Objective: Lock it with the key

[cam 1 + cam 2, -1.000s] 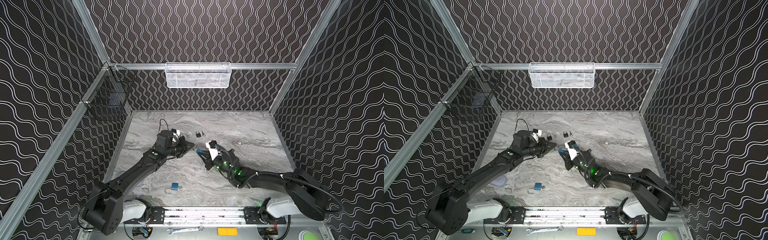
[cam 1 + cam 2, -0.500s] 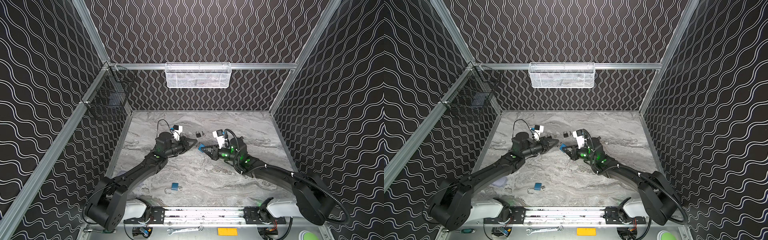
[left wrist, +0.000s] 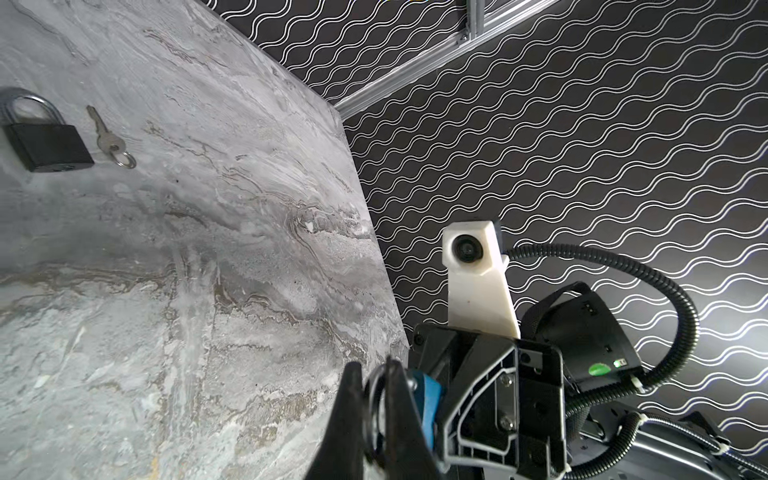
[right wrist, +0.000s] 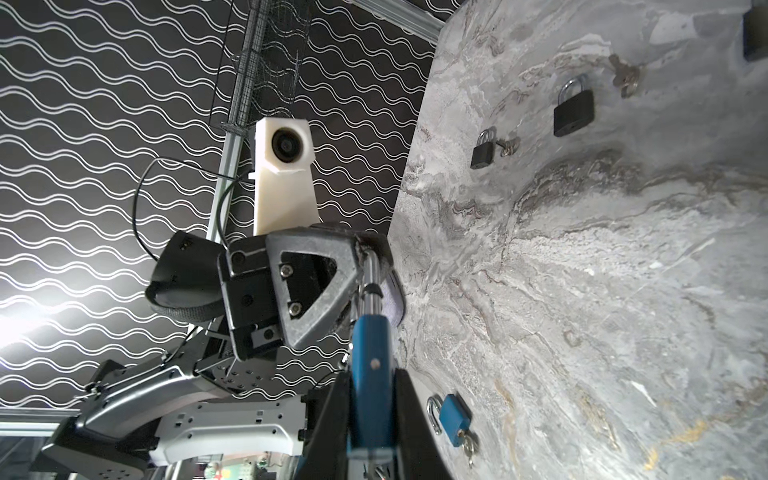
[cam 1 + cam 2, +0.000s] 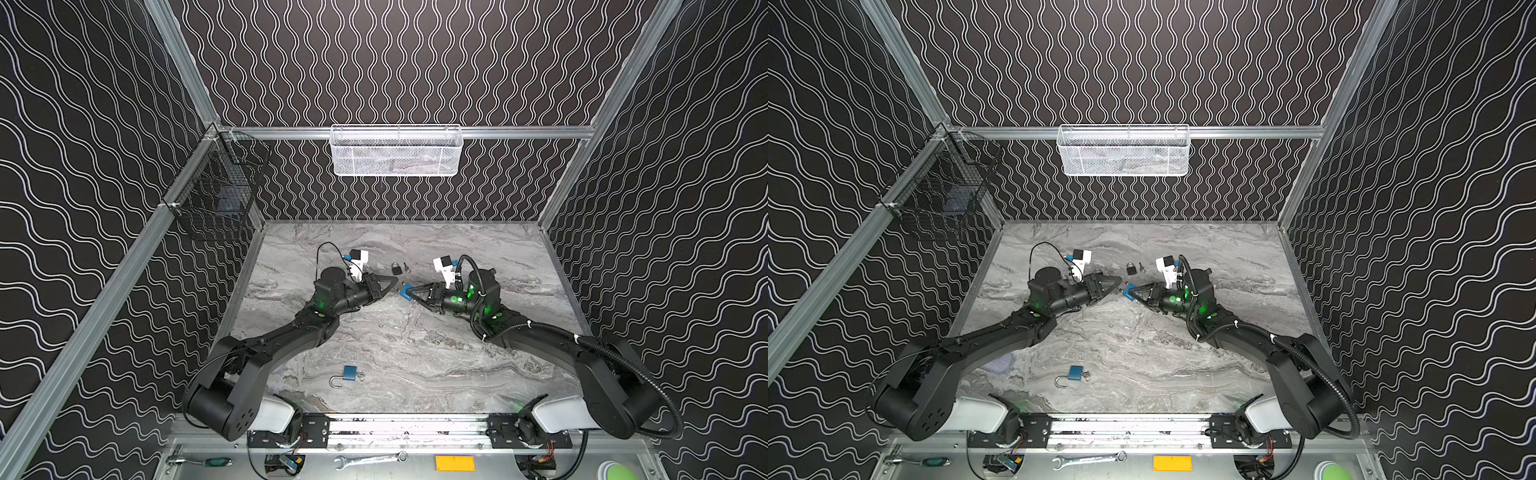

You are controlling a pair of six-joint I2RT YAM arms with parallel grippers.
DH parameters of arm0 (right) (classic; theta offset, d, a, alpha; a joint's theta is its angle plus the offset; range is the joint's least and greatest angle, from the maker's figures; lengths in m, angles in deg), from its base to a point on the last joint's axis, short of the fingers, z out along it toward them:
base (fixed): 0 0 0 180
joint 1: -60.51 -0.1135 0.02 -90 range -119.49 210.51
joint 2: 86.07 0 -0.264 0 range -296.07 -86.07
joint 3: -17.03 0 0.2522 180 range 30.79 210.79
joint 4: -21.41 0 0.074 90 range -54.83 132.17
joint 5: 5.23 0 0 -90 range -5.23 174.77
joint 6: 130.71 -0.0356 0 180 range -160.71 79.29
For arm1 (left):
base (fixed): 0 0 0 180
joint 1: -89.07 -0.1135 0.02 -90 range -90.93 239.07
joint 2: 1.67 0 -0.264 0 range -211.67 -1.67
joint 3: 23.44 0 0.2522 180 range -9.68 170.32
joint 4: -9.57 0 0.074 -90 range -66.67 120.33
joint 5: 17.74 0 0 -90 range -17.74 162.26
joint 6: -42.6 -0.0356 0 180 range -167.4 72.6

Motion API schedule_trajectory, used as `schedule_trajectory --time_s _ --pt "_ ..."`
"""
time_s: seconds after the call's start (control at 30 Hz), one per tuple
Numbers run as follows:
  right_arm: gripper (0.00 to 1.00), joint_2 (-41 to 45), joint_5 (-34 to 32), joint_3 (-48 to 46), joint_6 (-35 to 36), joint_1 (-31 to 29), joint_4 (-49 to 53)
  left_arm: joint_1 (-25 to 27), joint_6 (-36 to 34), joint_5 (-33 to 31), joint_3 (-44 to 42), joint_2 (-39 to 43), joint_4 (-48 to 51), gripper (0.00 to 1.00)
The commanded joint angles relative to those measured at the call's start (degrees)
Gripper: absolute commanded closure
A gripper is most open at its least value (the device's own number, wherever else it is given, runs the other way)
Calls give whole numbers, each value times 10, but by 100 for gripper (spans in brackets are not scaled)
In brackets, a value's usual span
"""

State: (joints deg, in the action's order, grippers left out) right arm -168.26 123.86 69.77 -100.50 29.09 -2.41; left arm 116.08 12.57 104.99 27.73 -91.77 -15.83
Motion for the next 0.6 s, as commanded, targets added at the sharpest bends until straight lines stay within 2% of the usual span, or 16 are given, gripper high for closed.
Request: schedule_trajectory --time_s 0.0,0.57 --pt "100 -2 9 9 -46 -1 -116 9 -30 12 4 -8 27 100" --pt "100 -33 0 32 -48 -1 -115 31 -30 14 4 16 48 100"
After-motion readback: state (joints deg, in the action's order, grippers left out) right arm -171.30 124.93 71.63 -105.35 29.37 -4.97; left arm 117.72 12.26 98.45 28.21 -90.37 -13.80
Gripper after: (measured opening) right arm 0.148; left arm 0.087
